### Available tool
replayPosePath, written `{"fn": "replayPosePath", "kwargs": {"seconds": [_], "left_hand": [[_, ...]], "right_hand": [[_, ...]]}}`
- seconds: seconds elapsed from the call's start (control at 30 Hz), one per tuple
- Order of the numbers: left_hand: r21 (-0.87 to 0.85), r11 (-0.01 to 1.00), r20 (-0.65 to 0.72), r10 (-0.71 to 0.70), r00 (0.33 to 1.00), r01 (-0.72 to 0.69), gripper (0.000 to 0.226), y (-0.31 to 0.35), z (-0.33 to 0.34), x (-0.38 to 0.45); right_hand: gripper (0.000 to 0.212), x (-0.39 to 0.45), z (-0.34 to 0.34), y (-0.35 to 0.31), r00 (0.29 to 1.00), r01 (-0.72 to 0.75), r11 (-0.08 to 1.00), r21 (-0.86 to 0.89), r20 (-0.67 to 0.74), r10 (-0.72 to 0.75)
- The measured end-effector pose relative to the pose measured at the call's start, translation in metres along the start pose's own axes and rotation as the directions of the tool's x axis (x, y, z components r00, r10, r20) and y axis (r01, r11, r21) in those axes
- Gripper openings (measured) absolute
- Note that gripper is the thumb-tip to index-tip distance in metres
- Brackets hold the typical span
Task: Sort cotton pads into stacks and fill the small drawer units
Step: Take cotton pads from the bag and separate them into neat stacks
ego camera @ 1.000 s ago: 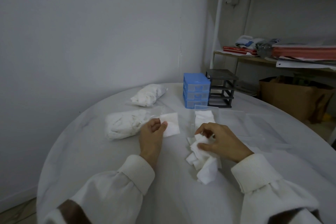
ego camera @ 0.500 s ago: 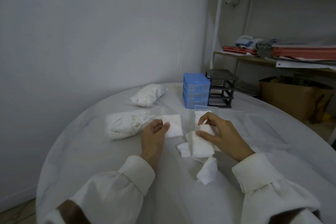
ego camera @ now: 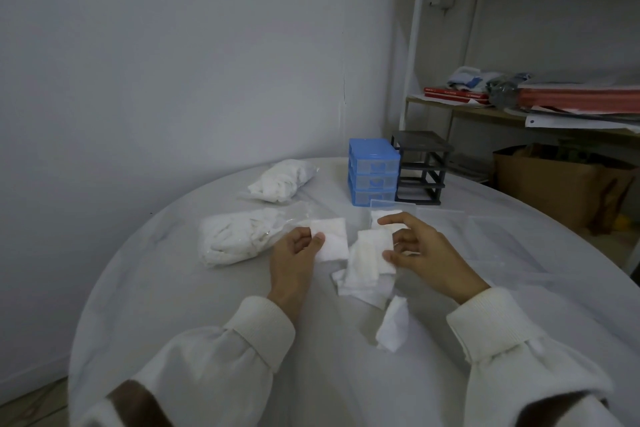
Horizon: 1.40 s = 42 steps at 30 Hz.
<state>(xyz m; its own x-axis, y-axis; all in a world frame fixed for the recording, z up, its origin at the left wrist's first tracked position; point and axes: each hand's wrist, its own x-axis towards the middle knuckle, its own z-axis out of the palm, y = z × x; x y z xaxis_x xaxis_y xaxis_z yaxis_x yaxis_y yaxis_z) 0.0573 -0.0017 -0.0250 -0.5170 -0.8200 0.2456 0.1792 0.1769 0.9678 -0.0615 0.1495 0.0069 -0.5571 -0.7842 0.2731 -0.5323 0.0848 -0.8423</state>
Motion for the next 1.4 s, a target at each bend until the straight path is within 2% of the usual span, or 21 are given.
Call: {"fn": "replayPosePath", "kwargs": {"seconds": [0.13,0.3,0.37,0.43,0.53,0.7,0.8,0.9,1.07,1.17,1.4], "left_hand": [[-0.008,1.000,0.010,-0.012,1.000,0.012,0.026,-0.001,0.000,0.001],[0.009,1.000,0.005,-0.012,1.000,0.012,0.025,-0.002,-0.001,0.001],[0.008,1.000,0.008,-0.011,1.000,0.011,0.024,-0.003,0.000,0.001],[-0.003,1.000,0.010,-0.021,1.000,0.021,0.022,-0.003,0.000,0.001],[-0.018,0.999,0.015,-0.041,0.999,0.041,0.018,-0.004,0.000,0.001],[-0.020,0.999,0.008,-0.043,0.999,0.044,0.021,-0.002,0.000,0.000],[0.000,0.999,0.015,-0.035,0.999,0.035,0.022,-0.001,-0.001,-0.001],[-0.015,1.000,0.059,-0.023,0.998,0.024,0.023,0.002,0.001,-0.003],[-0.135,0.987,0.140,-0.071,0.988,0.091,0.023,0.006,0.005,-0.007],[-0.171,0.979,0.195,-0.079,0.978,0.113,0.016,0.009,0.008,-0.011],[-0.135,0.983,0.317,-0.075,0.945,0.123,0.013,0.011,0.010,-0.015]], "right_hand": [[0.022,0.001,0.001,-0.003,0.996,0.027,0.999,0.046,-0.084,-0.023],[0.015,0.002,0.000,-0.005,0.971,0.079,0.995,0.053,-0.228,-0.065],[0.012,0.002,-0.002,-0.005,0.964,0.088,0.989,0.116,-0.259,-0.055],[0.004,0.002,-0.003,-0.006,0.967,0.067,0.974,0.217,-0.255,-0.010],[0.004,0.001,-0.001,-0.008,0.973,0.021,0.958,0.287,-0.224,0.046],[0.019,0.001,0.001,-0.008,0.975,0.024,0.967,0.253,-0.218,0.033],[0.021,0.001,0.000,-0.008,0.969,0.078,0.973,0.216,-0.247,-0.023],[0.023,0.001,0.001,-0.009,0.969,0.111,0.972,0.206,-0.238,-0.060],[0.019,0.000,0.009,-0.015,0.989,0.087,0.928,0.362,-0.142,-0.037],[0.022,-0.001,0.015,-0.018,0.994,0.056,0.915,0.399,-0.105,-0.016],[0.026,0.000,0.022,-0.015,0.991,0.000,0.927,0.374,-0.124,0.051]]}}
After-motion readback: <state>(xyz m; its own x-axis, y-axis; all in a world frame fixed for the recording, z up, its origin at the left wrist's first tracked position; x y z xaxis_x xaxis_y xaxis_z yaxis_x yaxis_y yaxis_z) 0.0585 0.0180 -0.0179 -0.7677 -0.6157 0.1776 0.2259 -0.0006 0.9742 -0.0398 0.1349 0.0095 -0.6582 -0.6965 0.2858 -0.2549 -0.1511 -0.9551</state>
